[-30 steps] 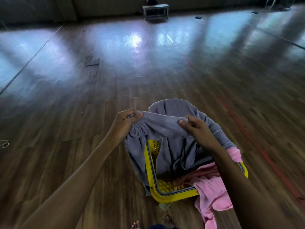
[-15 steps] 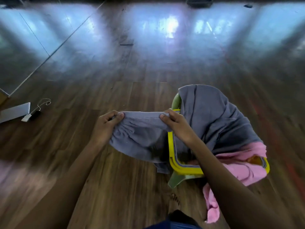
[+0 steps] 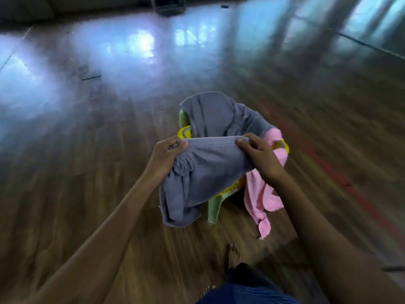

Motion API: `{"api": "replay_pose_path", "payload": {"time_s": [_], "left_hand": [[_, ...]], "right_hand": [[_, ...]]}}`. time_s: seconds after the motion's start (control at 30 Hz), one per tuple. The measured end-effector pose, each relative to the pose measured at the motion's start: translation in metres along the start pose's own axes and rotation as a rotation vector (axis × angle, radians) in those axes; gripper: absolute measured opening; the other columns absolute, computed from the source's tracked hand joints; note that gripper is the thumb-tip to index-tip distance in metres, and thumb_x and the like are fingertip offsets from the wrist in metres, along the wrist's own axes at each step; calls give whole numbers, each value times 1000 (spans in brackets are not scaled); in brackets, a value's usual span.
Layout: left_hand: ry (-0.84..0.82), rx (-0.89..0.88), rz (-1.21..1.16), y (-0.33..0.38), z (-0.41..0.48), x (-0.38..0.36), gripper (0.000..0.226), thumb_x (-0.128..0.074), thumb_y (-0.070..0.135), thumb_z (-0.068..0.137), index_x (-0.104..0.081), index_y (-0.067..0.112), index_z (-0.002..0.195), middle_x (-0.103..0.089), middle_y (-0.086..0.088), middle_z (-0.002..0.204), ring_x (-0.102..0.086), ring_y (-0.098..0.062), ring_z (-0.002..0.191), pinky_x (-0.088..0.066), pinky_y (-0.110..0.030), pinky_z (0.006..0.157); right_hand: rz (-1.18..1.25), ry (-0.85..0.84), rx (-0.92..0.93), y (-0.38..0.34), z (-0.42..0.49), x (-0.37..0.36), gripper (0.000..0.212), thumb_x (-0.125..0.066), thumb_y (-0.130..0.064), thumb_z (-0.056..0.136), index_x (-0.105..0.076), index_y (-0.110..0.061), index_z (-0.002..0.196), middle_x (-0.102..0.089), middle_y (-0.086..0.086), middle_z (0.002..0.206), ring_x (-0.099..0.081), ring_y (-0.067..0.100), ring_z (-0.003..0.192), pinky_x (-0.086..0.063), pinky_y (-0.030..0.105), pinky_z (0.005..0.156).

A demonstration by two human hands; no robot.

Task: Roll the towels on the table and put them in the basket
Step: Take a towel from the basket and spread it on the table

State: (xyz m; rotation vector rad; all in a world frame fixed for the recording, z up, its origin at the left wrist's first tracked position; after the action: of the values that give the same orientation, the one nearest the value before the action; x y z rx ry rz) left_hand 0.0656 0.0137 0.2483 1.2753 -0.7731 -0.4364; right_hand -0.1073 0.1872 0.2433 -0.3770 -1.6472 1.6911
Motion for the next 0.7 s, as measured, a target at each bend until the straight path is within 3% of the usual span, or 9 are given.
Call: {"api": "replay_pose_path", "payload": {"time_s": [0.07,0.17,0.3,0.4,0.47,0.57,0.7], "left_hand": [[-97,-44,1,23,10,-45,20,-60,6,92,-60,1,73,-49,-4,71,-44,1,64,-38,-17,63],[-237,-77,-35,55,20,-121,26,-60,6,92,-61,16,68,-55,10,62,-48,8,58,-40,-11,62],[-450,-144,-51,102,30,-240,28,-60,7,92,-61,21,68,-58,19,55,-51,8,59,-41,-9,64],[-597,-223,-47,142,32,-334,25,-62,10,92,-63,20,69,-57,12,66,-50,2,66,-40,-10,66],[-683,-259,-64,170,32,-396,28,-62,12,92,-61,22,66,-54,9,67,-48,0,66,-40,-13,65],[-784,-290,-65,200,37,-484,30,-61,13,93,-61,23,64,-57,9,69,-50,0,67,-41,-13,66],[-875,-312,-40,238,53,-618,28,-61,14,93,-63,23,67,-63,6,77,-55,2,71,-43,-12,69]], "right_hand": [[-21,99,-16,2,-18,47,28,-57,-26,97,-62,1,90,-56,4,81,-48,5,76,-41,27,72],[-61,275,-45,9,-50,124,27,-56,-30,96,-64,-5,92,-64,7,85,-53,7,79,-45,32,74],[-64,507,-101,18,-98,230,17,-56,-25,97,-66,-13,89,-65,-8,83,-57,5,80,-45,24,73],[-72,674,-127,29,-132,316,20,-57,-27,96,-63,-20,79,-61,-17,74,-54,2,73,-43,24,69],[-81,759,-138,36,-151,371,19,-57,-29,96,-64,-17,83,-61,-14,76,-53,3,75,-42,25,70],[-94,831,-144,47,-167,446,17,-57,-26,96,-63,-19,81,-57,-19,69,-48,-3,69,-38,14,64],[-159,928,-168,73,-180,566,19,-58,-26,96,-63,-15,81,-56,-11,73,-47,-2,69,-37,19,65]]}}
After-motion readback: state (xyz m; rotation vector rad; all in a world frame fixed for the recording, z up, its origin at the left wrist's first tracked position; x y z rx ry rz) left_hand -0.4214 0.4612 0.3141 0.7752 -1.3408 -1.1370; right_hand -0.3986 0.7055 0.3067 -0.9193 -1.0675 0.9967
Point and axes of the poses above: each hand's wrist, its own z-axis towards the middle knuckle, its own x-axis out of the back of the hand, y = z × x, the point moved 8 cm from there along z, towards the middle knuckle
